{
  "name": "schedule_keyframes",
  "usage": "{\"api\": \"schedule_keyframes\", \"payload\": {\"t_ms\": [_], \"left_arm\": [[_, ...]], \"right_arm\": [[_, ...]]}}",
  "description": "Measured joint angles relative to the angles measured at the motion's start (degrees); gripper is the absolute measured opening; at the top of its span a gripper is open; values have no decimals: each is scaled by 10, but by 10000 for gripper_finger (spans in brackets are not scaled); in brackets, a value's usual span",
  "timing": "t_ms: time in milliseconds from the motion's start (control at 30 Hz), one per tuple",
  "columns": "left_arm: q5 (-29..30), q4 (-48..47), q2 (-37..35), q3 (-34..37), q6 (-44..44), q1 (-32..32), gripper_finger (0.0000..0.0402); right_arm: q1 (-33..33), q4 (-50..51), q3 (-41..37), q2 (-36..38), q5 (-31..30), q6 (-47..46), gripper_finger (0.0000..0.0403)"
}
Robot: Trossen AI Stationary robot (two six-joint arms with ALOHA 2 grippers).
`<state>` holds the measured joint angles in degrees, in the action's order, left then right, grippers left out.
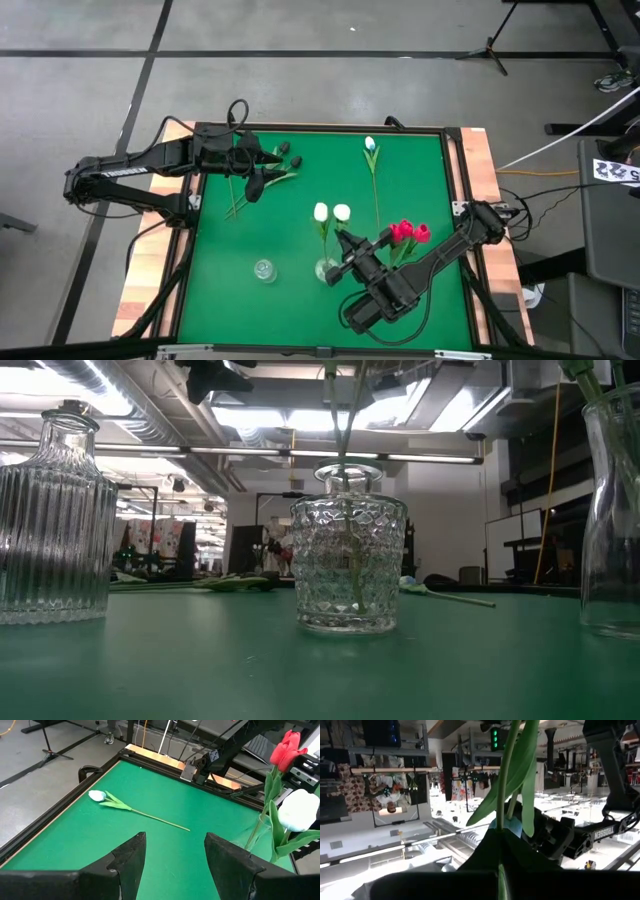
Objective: Sort flowers into vase by color
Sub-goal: Put the top white tulip into the middle transparent vase
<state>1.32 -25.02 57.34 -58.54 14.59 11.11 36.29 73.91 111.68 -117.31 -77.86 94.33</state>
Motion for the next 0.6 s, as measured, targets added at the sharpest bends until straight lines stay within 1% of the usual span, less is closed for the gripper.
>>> {"api": "schedule_keyframes", "payload": {"t_ms": [133, 333, 467, 600], "left_arm": [[0, 0, 0, 0, 0, 0, 200], [0, 0, 0, 0, -2, 0, 200], [0, 0, 0, 0, -2, 0, 200], [0, 0, 0, 0, -2, 0, 200]], "right_arm": [[0, 0, 0, 0, 15, 6, 1], [0, -1, 0, 0, 17, 5, 1], [0, -2, 0, 0, 42, 5, 1], [0, -3, 0, 0, 42, 5, 1]]}}
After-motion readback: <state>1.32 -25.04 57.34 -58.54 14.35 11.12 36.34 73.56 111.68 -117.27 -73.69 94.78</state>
